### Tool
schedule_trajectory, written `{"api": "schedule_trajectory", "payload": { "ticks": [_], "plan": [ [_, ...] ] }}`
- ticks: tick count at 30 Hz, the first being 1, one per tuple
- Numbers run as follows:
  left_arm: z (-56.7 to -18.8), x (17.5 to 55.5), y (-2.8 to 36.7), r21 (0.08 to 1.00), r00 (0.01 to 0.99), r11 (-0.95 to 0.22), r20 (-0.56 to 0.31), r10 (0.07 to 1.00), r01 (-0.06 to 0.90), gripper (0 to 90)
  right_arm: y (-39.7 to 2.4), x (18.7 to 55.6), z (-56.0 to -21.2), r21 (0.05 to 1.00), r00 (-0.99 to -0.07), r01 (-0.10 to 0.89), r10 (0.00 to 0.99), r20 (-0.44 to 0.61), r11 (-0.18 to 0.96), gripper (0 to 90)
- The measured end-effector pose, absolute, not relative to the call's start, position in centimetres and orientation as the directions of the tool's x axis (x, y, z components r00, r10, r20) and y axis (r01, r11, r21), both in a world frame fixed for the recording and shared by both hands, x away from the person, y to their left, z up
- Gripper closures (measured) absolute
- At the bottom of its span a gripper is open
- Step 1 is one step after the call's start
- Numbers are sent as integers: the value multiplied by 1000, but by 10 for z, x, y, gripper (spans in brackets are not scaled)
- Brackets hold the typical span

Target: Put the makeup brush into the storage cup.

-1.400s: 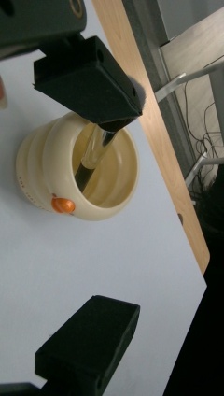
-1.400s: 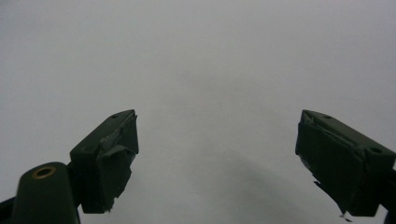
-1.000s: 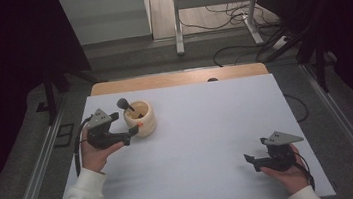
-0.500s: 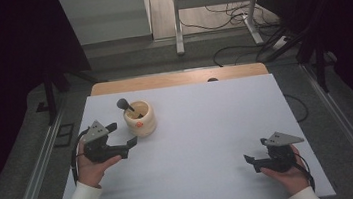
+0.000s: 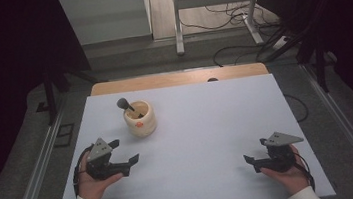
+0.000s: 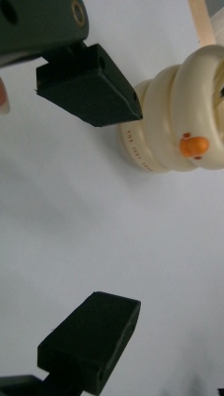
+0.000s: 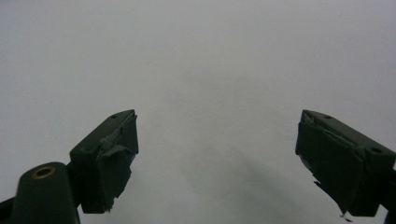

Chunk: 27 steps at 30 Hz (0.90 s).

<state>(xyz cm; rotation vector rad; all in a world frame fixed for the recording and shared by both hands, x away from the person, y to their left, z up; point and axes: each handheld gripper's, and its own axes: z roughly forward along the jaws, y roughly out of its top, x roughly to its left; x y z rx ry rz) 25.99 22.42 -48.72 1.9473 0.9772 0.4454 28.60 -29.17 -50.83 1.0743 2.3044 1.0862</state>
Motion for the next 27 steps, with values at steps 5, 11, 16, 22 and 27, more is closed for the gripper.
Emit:
{"api": "schedule_trajectory", "payload": {
  "ticks": [5, 11, 16, 22, 27],
  "plan": [
    [-496, 253, 224, 826, 625, -309, -66, 778, 471, 115, -292, 286, -508, 774, -640, 480, 768, -13, 413, 139],
    [-510, 245, 223, 804, 621, -326, -67, 781, 497, 117, -291, 286, -509, 774, -646, 477, 764, -13, 417, 139],
    [-519, 240, 221, 787, 622, -337, -74, 779, 516, 121, -290, 286, -509, 769, -654, 475, 756, -16, 427, 139],
    [-520, 240, 221, 787, 618, -331, -80, 782, 520, 127, -289, 286, -510, 769, -660, 473, 751, -15, 431, 139],
    [-523, 242, 223, 783, 608, -317, -97, 788, 535, 131, -289, 286, -510, 769, -665, 470, 747, -14, 433, 139]
  ]
}}
